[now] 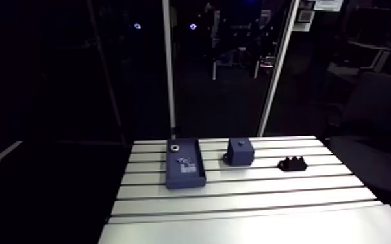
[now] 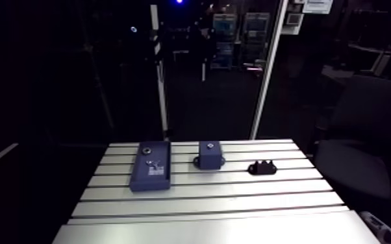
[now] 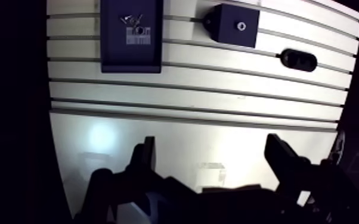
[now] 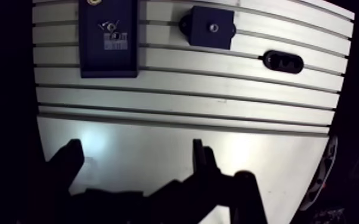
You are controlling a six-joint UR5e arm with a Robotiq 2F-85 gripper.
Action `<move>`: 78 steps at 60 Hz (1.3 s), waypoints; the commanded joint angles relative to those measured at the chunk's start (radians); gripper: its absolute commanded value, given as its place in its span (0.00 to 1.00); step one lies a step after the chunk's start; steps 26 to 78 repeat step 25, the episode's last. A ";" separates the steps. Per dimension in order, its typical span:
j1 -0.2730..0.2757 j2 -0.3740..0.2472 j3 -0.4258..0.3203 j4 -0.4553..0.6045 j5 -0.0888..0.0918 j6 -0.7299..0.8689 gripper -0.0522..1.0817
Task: Pick up the M10 bolt and insert it into the hole until fully seated.
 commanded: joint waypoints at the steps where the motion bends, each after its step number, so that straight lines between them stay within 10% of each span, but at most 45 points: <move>1: 0.000 0.000 0.015 -0.003 -0.001 0.001 0.05; 78: 0.005 0.005 0.014 -0.004 -0.003 0.002 0.05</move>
